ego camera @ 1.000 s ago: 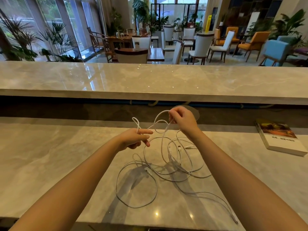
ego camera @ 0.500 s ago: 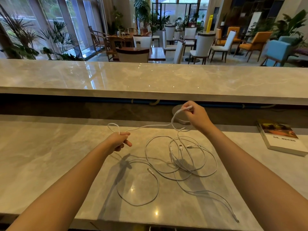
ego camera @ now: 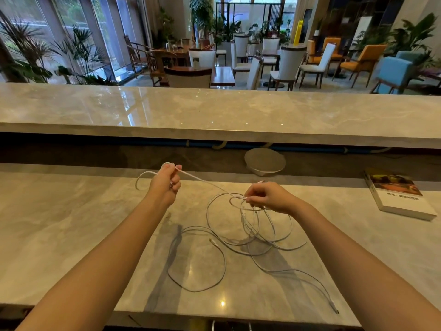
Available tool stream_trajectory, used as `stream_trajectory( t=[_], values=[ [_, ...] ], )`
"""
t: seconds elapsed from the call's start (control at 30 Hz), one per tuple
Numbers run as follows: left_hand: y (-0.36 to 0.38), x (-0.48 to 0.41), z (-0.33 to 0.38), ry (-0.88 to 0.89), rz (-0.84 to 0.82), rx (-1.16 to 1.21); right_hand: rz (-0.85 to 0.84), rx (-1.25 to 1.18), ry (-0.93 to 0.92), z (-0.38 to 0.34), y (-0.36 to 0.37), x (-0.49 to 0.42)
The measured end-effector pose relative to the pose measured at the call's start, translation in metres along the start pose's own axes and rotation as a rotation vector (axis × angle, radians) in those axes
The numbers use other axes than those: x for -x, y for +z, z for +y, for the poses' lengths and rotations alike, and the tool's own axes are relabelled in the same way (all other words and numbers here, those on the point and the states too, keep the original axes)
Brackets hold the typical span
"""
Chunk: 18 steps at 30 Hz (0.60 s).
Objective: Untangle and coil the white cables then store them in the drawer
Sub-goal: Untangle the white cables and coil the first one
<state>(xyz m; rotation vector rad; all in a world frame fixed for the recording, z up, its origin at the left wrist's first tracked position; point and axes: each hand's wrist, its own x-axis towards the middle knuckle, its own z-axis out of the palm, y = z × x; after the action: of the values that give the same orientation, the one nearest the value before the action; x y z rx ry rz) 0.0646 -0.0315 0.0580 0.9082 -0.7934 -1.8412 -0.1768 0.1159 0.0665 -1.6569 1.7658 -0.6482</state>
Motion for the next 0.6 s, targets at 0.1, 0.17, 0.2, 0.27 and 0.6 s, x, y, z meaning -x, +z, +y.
stream_trajectory(
  t=[0.1,0.17,0.2,0.27,0.6],
  values=[
    [0.011,0.009,0.002,0.047,-0.091,-0.362,0.129,-0.141,0.012,-0.005,0.005,0.004],
    [0.019,0.019,-0.005,0.05,-0.222,-0.797,0.209,-0.248,0.009,-0.013,0.006,0.005],
    [0.025,0.025,-0.011,0.035,-0.302,-0.948,0.222,-0.264,-0.002,-0.017,0.007,0.005],
    [0.037,0.035,-0.022,-0.022,-0.434,-1.066,0.221,-0.228,-0.039,-0.025,0.01,0.002],
    [0.049,0.045,-0.032,-0.123,-0.458,-0.998,0.449,-0.155,-0.093,-0.027,0.017,-0.003]
  ],
)
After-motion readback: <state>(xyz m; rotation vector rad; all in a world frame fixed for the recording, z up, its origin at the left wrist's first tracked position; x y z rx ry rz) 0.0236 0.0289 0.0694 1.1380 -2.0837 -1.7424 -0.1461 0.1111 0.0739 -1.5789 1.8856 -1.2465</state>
